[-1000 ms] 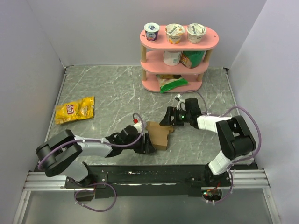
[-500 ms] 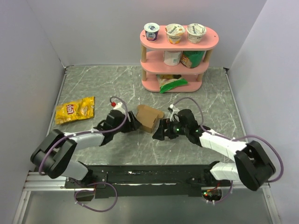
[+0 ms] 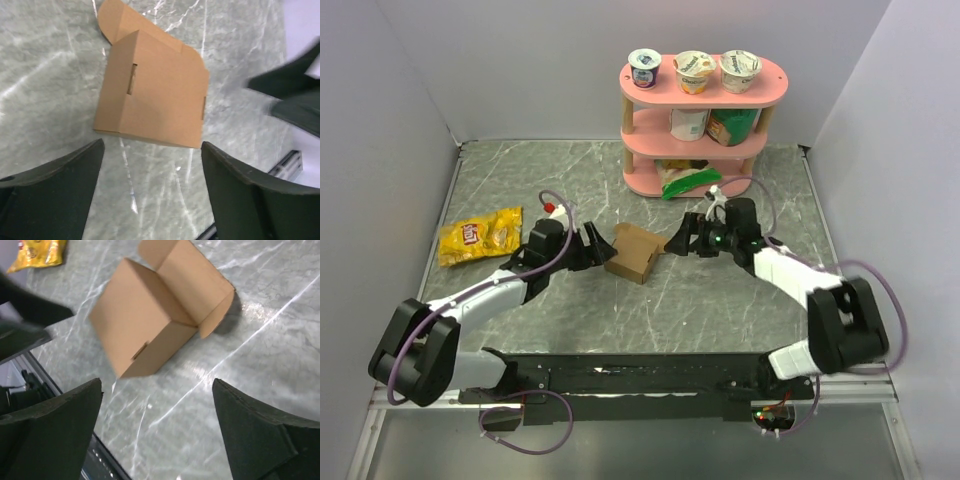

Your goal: Fold the paper box

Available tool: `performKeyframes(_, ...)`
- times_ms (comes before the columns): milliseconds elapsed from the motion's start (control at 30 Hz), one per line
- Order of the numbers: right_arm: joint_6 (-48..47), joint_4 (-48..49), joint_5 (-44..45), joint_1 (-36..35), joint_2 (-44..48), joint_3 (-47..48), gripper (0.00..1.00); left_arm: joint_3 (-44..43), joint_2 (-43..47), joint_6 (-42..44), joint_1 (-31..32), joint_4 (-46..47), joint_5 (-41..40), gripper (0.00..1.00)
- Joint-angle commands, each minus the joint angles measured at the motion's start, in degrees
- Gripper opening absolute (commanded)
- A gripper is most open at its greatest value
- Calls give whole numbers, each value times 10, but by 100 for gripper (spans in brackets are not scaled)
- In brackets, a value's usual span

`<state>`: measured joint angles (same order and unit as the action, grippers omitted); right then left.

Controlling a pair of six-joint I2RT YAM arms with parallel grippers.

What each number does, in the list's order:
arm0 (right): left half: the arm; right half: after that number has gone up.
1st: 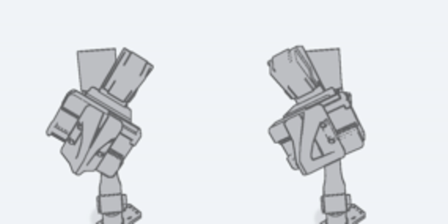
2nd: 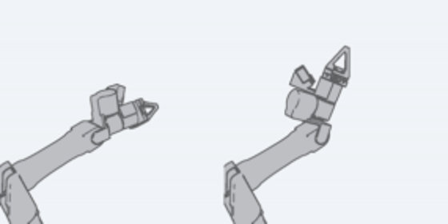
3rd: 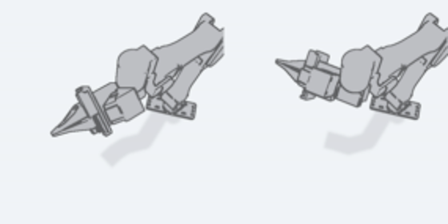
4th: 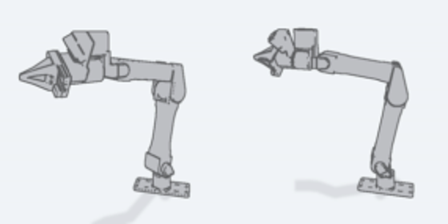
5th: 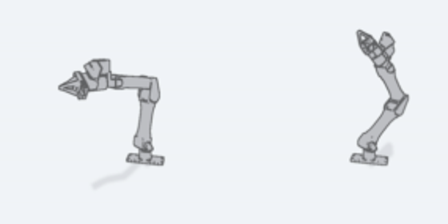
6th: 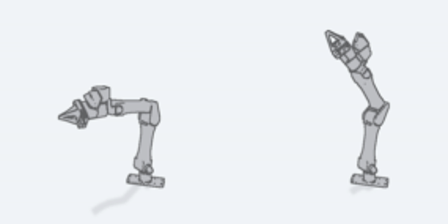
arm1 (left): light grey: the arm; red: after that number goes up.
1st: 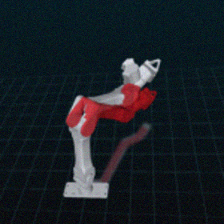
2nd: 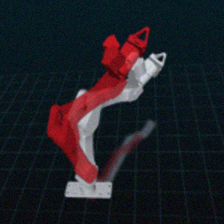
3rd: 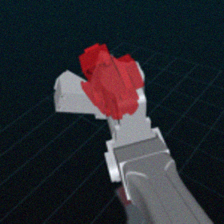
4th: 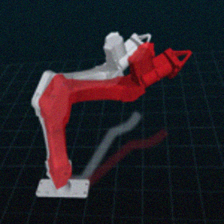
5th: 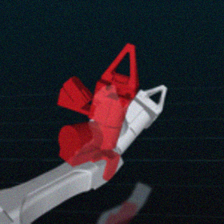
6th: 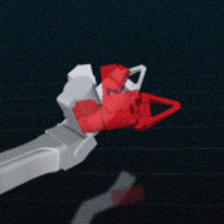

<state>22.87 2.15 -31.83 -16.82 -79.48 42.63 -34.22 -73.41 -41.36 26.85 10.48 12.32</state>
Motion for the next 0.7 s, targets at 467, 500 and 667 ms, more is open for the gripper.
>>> performKeyframes(467, 284, 321, 71, -4, -239, -25, 77, 86, 2, -212, 40, 150, -51, 92)
performKeyframes(500, 294, 330, 72, -6, -246, -24, 75, 86, -2, -214, 43, 155, -54, 92)
performKeyframes(667, 300, 339, 95, -19, -262, -27, 58, 100, -39, -239, 45, 226, -50, 92)
